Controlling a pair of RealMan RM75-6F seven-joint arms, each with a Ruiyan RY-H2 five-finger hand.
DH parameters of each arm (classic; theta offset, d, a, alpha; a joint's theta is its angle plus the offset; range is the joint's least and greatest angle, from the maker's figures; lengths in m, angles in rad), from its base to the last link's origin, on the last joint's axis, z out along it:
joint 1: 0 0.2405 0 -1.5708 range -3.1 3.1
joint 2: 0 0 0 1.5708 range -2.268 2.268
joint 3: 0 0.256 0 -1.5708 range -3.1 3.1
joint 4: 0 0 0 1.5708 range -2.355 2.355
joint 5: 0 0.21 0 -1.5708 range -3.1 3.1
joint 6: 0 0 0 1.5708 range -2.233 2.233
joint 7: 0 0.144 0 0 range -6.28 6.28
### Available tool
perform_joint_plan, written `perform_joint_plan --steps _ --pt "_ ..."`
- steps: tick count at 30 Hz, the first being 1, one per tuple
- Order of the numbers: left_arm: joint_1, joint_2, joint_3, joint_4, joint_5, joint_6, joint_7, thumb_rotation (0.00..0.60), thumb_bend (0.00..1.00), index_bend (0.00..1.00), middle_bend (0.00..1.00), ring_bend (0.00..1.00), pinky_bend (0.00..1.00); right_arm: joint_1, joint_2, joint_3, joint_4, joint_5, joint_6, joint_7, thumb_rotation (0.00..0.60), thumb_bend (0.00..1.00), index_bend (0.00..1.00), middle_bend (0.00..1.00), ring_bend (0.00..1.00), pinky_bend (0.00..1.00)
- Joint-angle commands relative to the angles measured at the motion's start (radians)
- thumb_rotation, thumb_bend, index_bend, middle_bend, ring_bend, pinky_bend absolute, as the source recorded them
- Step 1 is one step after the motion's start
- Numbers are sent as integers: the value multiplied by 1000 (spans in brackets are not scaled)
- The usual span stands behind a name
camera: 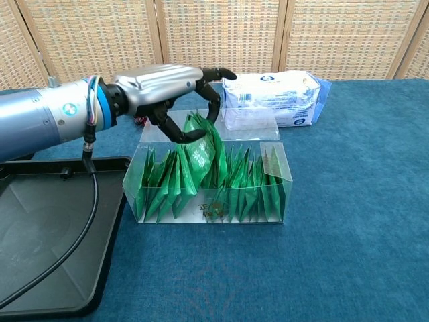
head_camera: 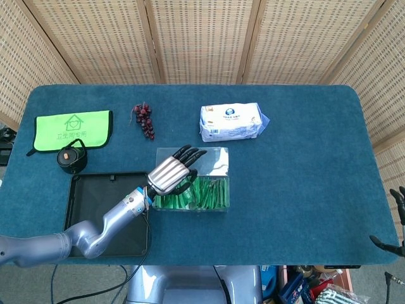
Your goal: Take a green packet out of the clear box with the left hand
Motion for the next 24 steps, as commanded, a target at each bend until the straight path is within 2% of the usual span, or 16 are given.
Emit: perform_joint_plan --steps 1,24 --pt "10 27 -11 -38 -15 12 18 600 495 780 0 0 0 -1 0 -1 -2 -4 3 -1 600 0 0 0 0 0" --pt "72 173 -78 -212 -17 153 30 600 495 782 0 0 0 -10 0 -8 -14 -29 31 -17 600 0 0 0 0 0"
